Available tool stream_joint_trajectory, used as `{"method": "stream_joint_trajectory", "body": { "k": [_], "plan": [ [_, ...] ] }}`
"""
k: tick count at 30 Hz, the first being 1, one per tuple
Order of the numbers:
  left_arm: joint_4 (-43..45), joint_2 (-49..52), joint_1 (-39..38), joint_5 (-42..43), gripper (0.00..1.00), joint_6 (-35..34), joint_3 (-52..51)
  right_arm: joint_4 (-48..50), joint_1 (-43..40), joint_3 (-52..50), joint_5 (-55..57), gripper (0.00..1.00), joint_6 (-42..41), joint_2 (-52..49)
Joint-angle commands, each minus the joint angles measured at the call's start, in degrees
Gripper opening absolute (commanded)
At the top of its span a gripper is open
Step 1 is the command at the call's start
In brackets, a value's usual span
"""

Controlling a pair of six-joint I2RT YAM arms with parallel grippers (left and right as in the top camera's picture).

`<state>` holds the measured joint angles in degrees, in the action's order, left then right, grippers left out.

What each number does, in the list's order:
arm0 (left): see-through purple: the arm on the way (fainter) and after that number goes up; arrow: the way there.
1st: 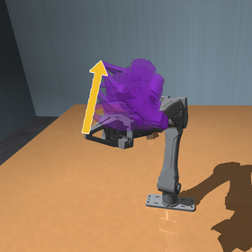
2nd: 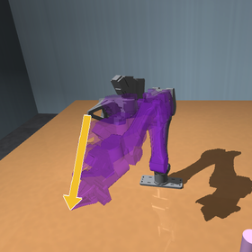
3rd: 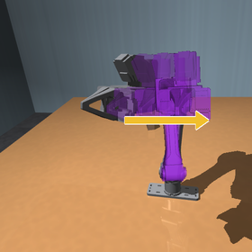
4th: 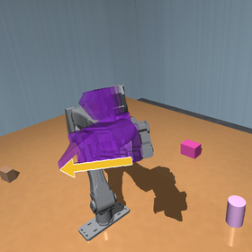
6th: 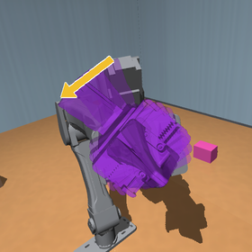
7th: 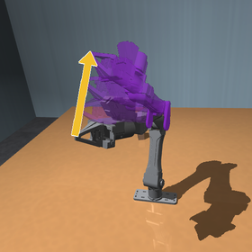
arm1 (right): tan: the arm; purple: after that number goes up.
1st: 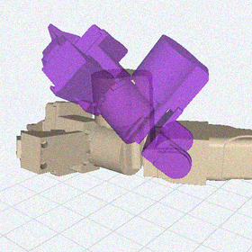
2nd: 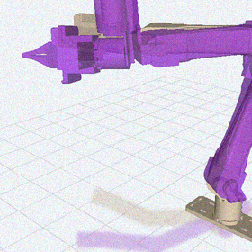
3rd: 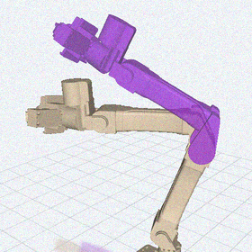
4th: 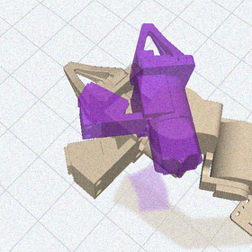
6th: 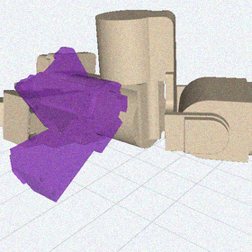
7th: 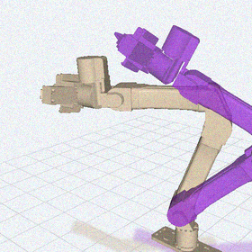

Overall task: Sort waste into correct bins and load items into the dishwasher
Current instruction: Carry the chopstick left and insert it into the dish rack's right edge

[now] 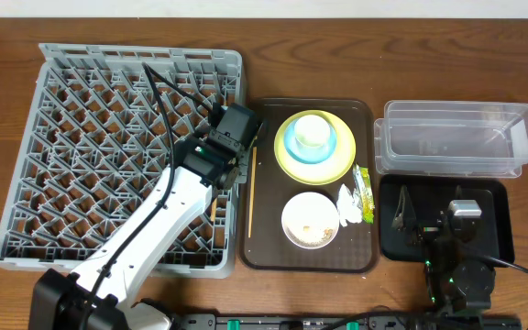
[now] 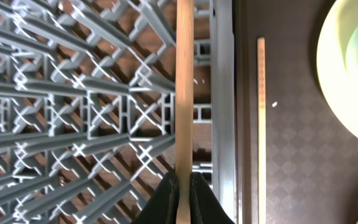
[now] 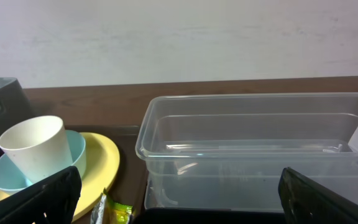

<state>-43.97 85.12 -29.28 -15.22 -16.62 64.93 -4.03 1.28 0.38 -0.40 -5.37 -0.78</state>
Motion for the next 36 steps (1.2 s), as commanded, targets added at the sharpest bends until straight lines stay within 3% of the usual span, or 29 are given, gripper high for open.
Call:
{"method": "stream_joint_trajectory", "body": {
  "k": [1,18,19,22,23,32,36],
  "plan": [
    [0.61,0.61,0.28,0.83,0.08,-1.64,-1.66,-0.26,0.24,-0.07,-0.02,0.99,0.72,0.11],
    [1.20,0.63,0.28,0.63,0.08,-1.64,-1.88,-0.26,0.24,-0.07,-0.02,0.99,0.74,0.11],
    [1.20,0.63,0.28,0.63,0.09,-1.64,-1.88,-0.26,0.24,-0.07,-0.04,0.99,0.72,0.11],
    [1.20,0.63,0.28,0.63,0.28,-1.64,-1.88,-0.26,0.24,-0.07,-0.02,0.99,0.72,0.11],
    [1.20,0.63,0.28,0.63,0.30,-1.64,-1.88,-0.26,0.24,-0.07,-0.04,0.99,0.72,0.11],
    [2.25,-0.02,0.07,1.42,0.31,-1.68,-0.87,-0.26,0.24,-0.07,-0.04,0.99,0.72,0.11],
    [2.01,-1.77,-0.94,8.17,0.30,-2.43,-0.50,-0.26,0.24,-0.07,-0.02,0.99,0.72,0.11]
  ]
}}
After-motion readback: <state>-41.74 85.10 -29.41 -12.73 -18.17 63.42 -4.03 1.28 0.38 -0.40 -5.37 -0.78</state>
